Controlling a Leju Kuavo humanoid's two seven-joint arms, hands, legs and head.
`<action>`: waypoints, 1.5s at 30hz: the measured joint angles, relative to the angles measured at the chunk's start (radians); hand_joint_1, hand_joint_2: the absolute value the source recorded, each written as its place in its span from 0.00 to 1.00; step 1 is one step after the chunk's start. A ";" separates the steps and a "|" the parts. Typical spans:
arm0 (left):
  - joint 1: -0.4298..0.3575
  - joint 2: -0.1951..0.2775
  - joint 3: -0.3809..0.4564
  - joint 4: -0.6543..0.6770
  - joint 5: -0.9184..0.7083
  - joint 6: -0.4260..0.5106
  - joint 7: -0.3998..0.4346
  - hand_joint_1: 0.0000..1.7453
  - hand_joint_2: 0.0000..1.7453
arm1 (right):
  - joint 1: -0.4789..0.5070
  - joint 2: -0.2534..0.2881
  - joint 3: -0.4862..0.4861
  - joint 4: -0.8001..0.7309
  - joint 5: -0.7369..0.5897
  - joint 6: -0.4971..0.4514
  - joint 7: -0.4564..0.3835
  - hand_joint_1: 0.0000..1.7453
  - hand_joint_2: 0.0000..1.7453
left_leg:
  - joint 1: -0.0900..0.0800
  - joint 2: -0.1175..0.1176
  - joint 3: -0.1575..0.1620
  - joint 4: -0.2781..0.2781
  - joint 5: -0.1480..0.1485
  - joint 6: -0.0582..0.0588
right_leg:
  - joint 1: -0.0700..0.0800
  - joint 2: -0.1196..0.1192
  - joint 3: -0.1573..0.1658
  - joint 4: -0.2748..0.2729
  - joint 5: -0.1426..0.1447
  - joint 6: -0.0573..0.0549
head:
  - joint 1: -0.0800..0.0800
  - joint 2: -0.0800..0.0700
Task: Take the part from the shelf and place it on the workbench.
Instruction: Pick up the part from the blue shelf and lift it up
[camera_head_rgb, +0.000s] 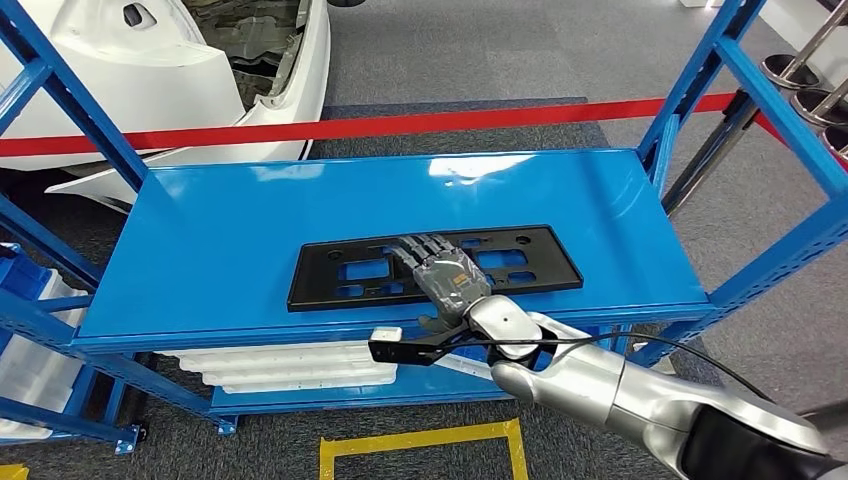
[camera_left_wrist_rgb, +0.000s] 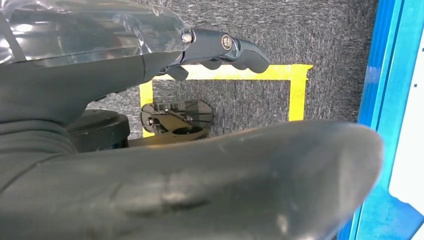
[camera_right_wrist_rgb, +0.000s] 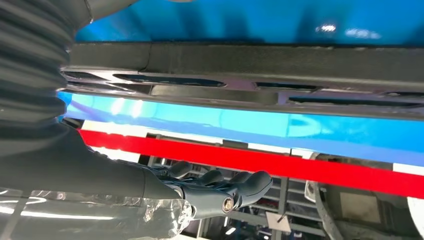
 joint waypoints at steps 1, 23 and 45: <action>0.000 0.000 0.000 0.000 0.000 0.001 0.000 0.00 0.00 | -0.001 0.002 0.001 0.008 0.002 -0.007 -0.003 0.00 1.00 | 0.000 0.000 0.000 0.000 0.000 0.000 | 0.000 0.000 0.000 0.000 0.000 0.000 | 0.000 0.000; 0.003 0.000 0.000 0.000 0.012 0.017 -0.018 0.00 0.00 | -0.040 0.087 0.012 0.220 -0.040 -0.101 -0.063 0.16 1.00 | 0.000 0.000 0.000 0.000 0.000 0.000 | 0.000 0.000 0.000 0.000 0.000 0.000 | 0.000 0.000; 0.007 0.000 0.000 0.000 0.020 0.021 -0.028 0.00 0.00 | -0.052 0.109 0.013 0.294 -0.074 -0.143 -0.077 1.00 1.00 | 0.000 0.000 0.000 0.000 0.000 0.000 | 0.000 0.000 0.000 0.000 0.000 0.000 | 0.000 0.000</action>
